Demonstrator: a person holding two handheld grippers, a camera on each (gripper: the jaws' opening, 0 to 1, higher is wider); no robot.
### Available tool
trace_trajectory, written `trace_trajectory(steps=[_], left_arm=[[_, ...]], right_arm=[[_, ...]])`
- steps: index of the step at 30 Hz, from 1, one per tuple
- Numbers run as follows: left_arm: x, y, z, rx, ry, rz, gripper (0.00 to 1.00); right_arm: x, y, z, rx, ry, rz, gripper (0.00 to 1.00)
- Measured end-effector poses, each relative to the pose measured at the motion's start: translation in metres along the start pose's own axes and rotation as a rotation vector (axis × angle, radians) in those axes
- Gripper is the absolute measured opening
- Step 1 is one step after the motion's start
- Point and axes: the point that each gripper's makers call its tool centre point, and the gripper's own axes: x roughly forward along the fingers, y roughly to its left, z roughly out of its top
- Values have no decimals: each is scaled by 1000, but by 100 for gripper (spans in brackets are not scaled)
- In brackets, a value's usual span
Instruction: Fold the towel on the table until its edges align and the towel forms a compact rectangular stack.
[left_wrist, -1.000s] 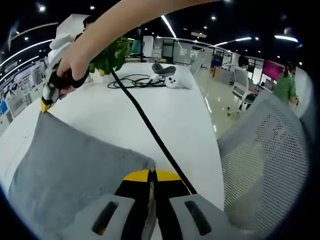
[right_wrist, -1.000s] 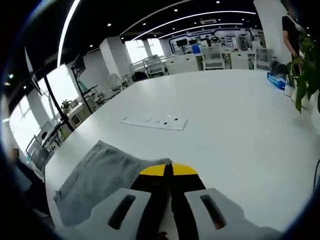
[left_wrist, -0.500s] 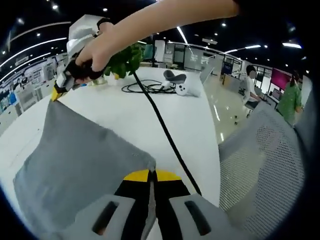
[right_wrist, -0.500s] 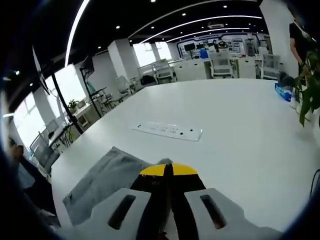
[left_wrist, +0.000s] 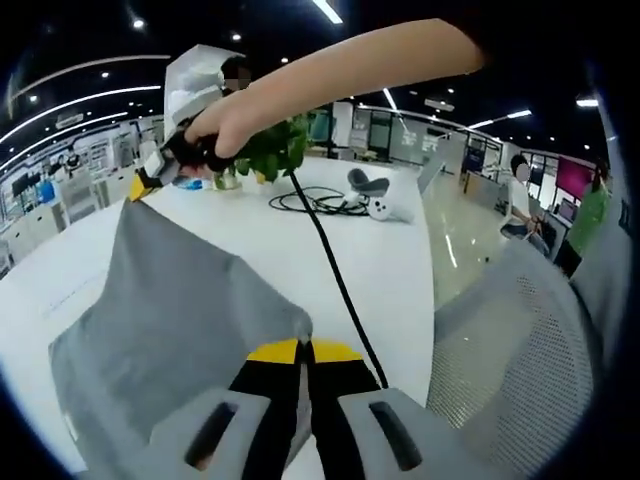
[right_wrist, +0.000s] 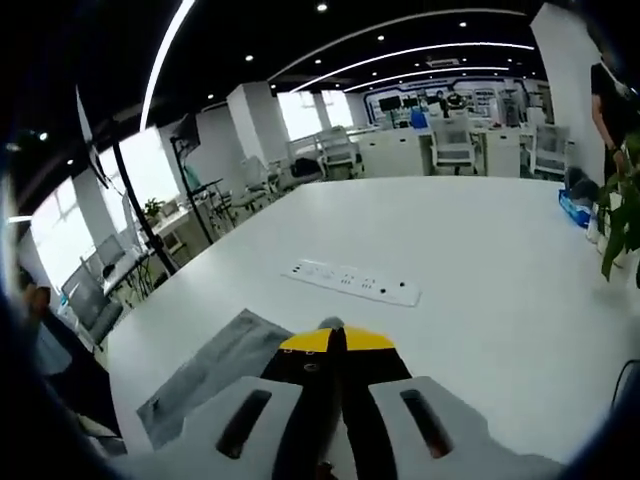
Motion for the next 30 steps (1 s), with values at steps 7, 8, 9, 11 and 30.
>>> trace_trajectory(steps=[7, 8, 9, 11, 30], left_arm=[[-26, 10, 5, -30, -44, 67, 2], [-31, 12, 5, -35, -49, 78, 2], [-35, 14, 5, -40, -54, 85, 2], [-43, 16, 4, -50, -61, 101, 2], [-106, 39, 0, -170, -144, 245, 2]], right_arm=[[7, 11, 13, 1, -3, -6, 0], [9, 12, 14, 4, -1, -9, 0], [10, 13, 16, 6, 0, -13, 0], [13, 13, 19, 26, -1, -24, 0], [36, 51, 38, 92, -5, -13, 0]])
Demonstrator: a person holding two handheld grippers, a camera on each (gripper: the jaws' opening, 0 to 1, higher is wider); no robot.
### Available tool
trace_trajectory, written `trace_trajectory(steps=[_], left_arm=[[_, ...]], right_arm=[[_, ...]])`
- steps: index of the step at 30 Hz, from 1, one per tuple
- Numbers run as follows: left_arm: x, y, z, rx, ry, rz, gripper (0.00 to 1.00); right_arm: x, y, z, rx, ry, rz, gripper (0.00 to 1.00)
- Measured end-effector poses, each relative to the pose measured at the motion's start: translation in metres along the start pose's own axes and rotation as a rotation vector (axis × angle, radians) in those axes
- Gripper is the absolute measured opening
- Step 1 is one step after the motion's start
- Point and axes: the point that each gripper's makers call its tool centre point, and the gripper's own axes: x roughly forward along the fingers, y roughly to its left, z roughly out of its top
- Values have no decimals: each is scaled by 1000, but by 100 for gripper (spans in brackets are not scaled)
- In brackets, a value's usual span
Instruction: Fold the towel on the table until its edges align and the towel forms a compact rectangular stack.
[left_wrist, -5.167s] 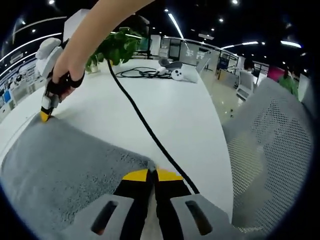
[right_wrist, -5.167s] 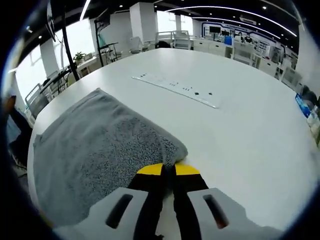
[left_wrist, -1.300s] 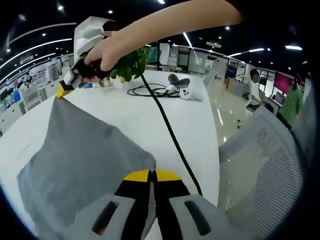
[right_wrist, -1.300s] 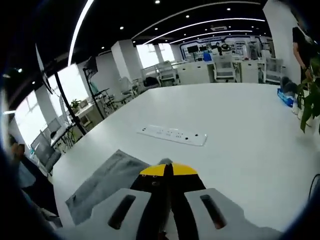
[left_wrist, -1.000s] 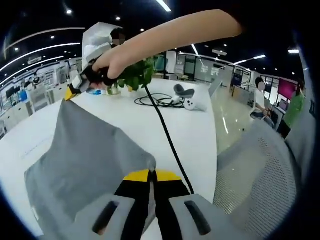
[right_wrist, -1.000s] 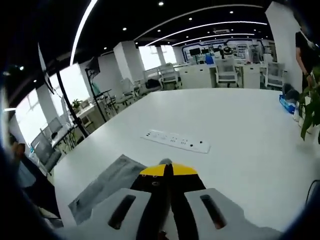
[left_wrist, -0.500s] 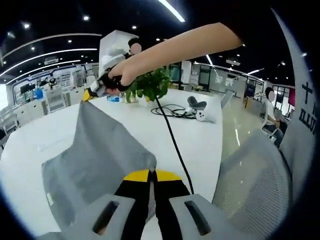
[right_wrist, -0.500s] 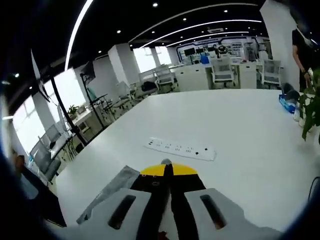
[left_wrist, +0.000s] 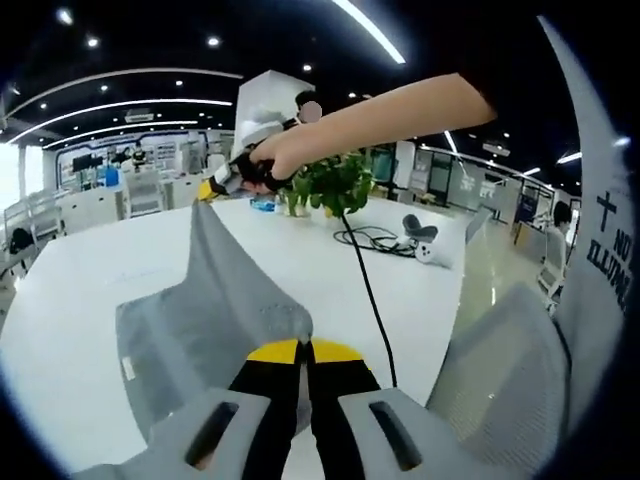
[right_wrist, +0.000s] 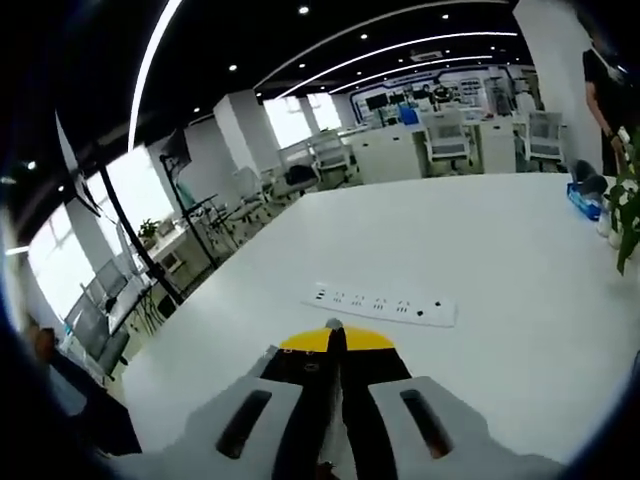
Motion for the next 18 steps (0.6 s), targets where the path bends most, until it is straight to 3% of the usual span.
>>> trace_trajectory(steps=[11, 18], left_arm=[[-23, 12, 2, -120, -69, 70, 2], [-38, 27, -9, -178, -71, 128, 2]], right_arm=[[19, 35, 3, -16, 13, 33, 0], [38, 60, -1, -37, 32, 62, 0]])
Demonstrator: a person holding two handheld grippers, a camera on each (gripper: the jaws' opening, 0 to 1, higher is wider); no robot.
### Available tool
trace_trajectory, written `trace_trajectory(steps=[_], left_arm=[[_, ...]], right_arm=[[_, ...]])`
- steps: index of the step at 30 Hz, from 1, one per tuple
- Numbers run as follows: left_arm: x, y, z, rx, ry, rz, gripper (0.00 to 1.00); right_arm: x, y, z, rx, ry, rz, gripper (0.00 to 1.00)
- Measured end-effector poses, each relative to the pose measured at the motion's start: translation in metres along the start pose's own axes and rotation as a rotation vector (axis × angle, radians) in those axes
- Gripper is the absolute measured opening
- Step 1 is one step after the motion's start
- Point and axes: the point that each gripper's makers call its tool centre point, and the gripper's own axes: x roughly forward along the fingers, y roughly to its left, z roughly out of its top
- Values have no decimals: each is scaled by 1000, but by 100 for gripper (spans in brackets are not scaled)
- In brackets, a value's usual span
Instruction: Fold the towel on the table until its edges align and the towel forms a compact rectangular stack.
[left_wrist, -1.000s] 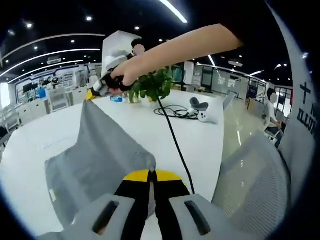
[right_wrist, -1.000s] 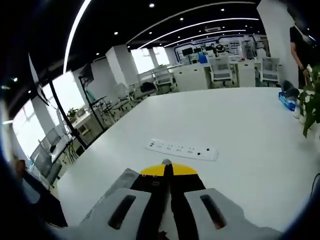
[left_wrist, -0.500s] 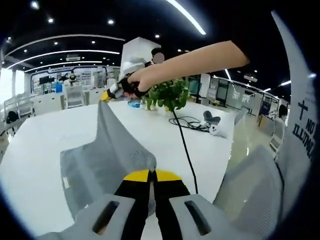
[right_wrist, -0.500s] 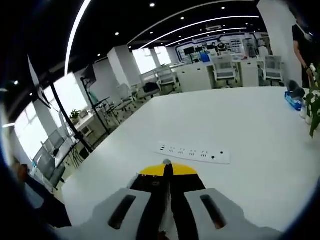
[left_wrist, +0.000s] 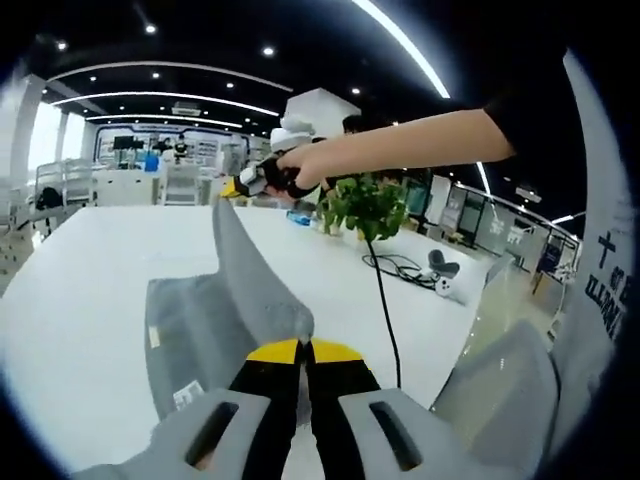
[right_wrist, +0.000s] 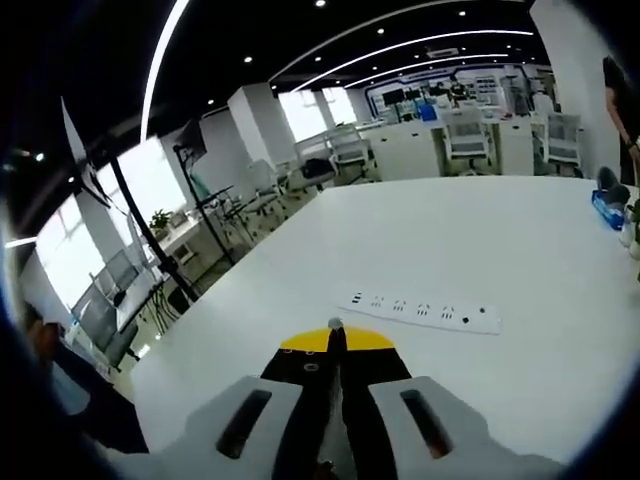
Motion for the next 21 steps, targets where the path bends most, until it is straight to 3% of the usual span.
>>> trace_trajectory(steps=[10, 21], left_arm=[[-18, 30, -19, -93, 19, 76, 2], [-22, 58, -50, -213, 43, 126, 2]], right_arm=[[29, 28, -12, -38, 34, 31, 0], [62, 37, -38, -67, 77, 23, 0]])
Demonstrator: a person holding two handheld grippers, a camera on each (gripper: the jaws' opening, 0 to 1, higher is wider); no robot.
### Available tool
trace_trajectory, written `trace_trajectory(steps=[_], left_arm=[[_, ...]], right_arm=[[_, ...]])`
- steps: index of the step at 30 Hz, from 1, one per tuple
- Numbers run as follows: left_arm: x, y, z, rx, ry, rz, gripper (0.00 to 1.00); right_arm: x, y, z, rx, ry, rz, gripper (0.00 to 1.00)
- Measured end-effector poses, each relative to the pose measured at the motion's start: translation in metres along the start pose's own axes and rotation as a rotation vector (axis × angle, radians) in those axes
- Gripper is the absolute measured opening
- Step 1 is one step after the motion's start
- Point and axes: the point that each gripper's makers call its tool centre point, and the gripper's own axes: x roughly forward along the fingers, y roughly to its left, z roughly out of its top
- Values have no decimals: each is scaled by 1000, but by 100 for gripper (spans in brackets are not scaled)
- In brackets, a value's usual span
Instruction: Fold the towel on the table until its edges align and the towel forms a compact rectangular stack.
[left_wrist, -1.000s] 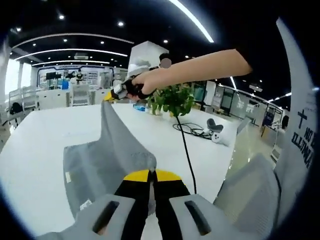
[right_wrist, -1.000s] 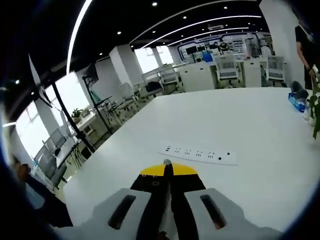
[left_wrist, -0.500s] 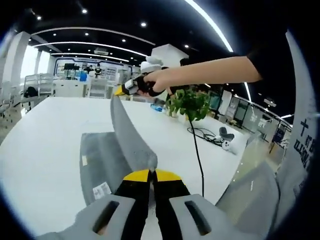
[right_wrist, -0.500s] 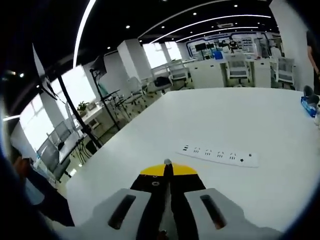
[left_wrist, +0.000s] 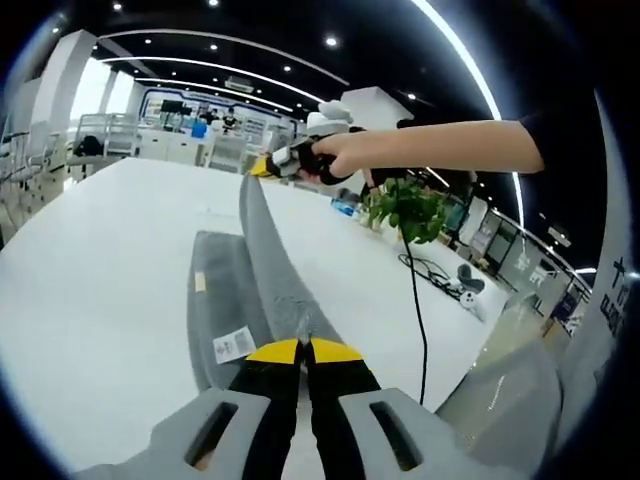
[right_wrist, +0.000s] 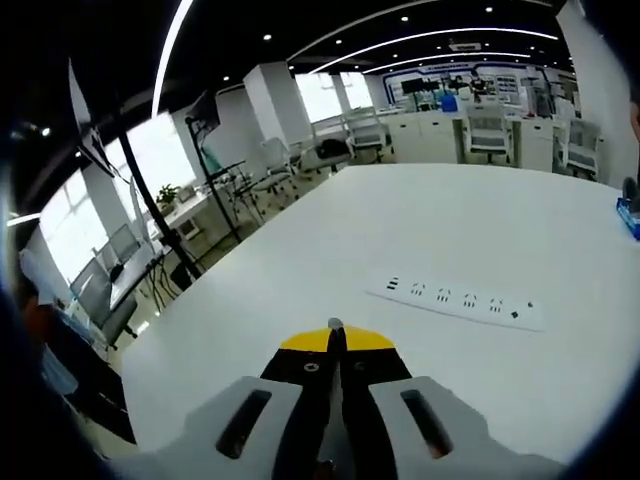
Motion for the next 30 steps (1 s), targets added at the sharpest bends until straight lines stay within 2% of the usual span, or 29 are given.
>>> trace_trajectory(steps=[9, 11, 17, 22, 25, 30], left_arm=[[1, 29, -18, -135, -10, 53, 2], [3, 32, -22, -147, -6, 47, 2], [6, 51, -34, -223, 0, 90, 2], [8, 65, -46, -299, 15, 126, 2], [9, 75, -57, -346, 26, 145, 2], [6, 78, -67, -378, 55, 175, 2]], right_arm=[[37, -6, -19, 3, 51, -12, 0], [45, -5, -22, -7, 59, -4, 0], [70, -9, -32, -49, 90, -11, 0], [85, -8, -42, -56, 105, -20, 0], [93, -6, -49, -94, 115, -31, 0], [103, -9, -58, -134, 125, -67, 0]])
